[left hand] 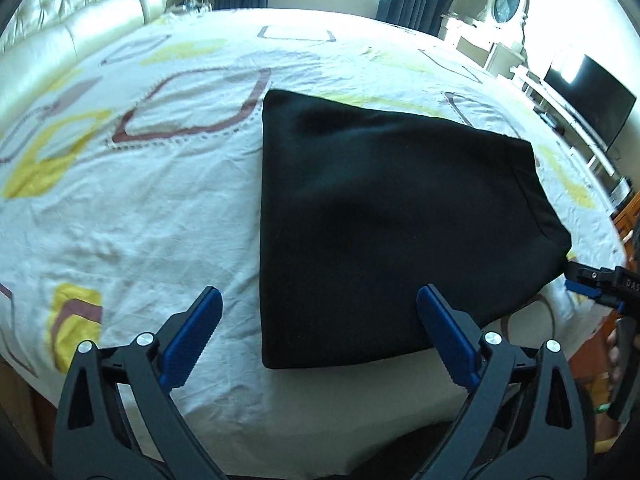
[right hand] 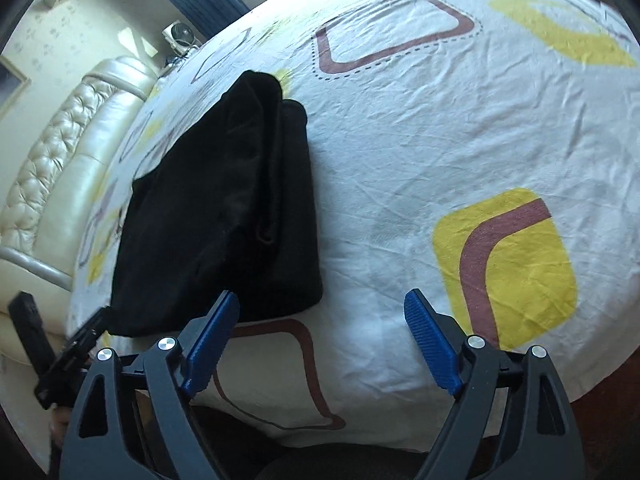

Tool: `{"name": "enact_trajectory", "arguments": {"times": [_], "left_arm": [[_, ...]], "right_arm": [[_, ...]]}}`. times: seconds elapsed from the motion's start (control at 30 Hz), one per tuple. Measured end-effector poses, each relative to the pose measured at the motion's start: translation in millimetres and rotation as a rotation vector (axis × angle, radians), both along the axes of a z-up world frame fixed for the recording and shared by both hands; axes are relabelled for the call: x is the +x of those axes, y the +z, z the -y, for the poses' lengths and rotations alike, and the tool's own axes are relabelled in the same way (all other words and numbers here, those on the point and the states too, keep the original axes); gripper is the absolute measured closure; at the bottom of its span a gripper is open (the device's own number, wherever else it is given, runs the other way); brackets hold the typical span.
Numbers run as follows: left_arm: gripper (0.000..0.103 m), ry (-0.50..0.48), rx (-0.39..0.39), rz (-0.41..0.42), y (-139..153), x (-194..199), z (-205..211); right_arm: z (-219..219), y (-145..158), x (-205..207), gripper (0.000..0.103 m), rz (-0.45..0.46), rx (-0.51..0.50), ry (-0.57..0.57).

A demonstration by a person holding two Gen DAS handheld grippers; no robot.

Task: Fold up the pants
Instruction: 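Release the folded pants with both grippers and pull back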

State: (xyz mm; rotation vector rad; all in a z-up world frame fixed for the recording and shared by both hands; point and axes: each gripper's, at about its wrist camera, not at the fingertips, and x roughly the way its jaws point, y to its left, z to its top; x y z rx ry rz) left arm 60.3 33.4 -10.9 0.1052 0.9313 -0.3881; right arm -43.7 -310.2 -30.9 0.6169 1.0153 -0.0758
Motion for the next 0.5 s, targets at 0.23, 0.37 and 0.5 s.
{"name": "enact_trajectory", "arguments": {"times": [0.23, 0.37, 0.5], "left_arm": [[0.005, 0.044, 0.061, 0.149, 25.3, -39.0, 8.8], [0.005, 0.104, 0.019, 0.163, 27.9, -46.1, 7.5], [0.005, 0.131, 0.030, 0.148, 24.6, -49.0, 7.9]], "right_arm": [[-50.3, 9.8, 1.6, 0.019, 0.007, -0.218, 0.132], [-65.8, 15.3, 4.2, 0.019, 0.022, -0.244, 0.136], [-69.5, 23.0, 2.1, 0.019, 0.055, -0.279, 0.123]]}}
